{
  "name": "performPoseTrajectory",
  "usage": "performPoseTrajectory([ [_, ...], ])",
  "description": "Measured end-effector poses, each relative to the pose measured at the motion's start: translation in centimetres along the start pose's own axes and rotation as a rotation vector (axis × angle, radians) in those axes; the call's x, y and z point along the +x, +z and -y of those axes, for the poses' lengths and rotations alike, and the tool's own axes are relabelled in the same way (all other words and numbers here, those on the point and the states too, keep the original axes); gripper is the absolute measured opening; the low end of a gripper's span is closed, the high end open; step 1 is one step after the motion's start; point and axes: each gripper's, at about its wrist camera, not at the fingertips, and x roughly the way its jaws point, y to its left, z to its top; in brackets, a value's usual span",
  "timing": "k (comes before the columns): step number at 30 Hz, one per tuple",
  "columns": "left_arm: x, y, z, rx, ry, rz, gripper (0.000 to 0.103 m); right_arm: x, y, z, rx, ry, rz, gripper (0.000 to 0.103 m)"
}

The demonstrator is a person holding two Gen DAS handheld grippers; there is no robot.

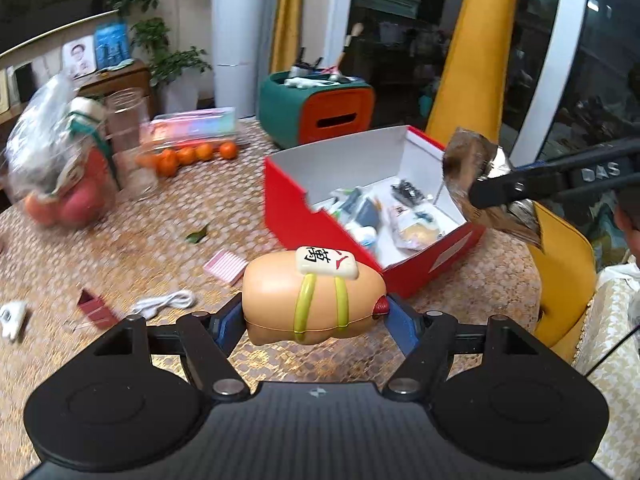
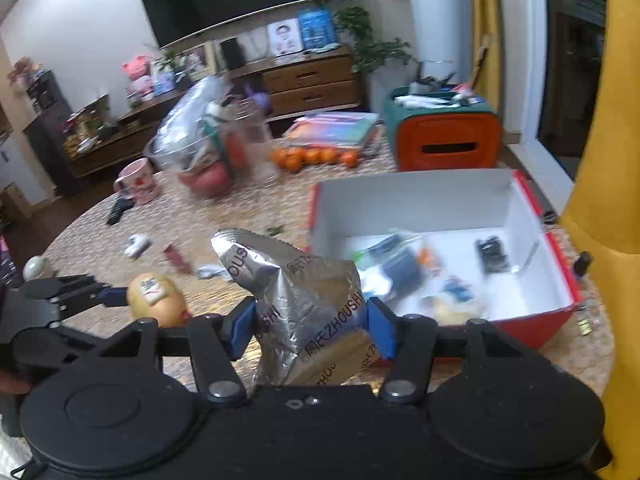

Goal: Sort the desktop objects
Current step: 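Carry the bread toy and foil bag over the red shoebox with both tools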

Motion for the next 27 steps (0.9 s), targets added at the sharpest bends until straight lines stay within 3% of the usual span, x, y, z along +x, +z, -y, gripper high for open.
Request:
performPoseTrajectory([
  [10, 3.0, 3.7, 3.1, 0.058, -0.042, -0.012, 0.072, 1.1, 1.5, 5.1, 0.042, -0.103, 0.026, 0.058],
  [27, 11.0, 8.2, 7.0, 0.122, -0.038, -0.063, 0.072, 5.5, 3.2, 10.1, 0.076, -0.207, -0.003, 0.058],
])
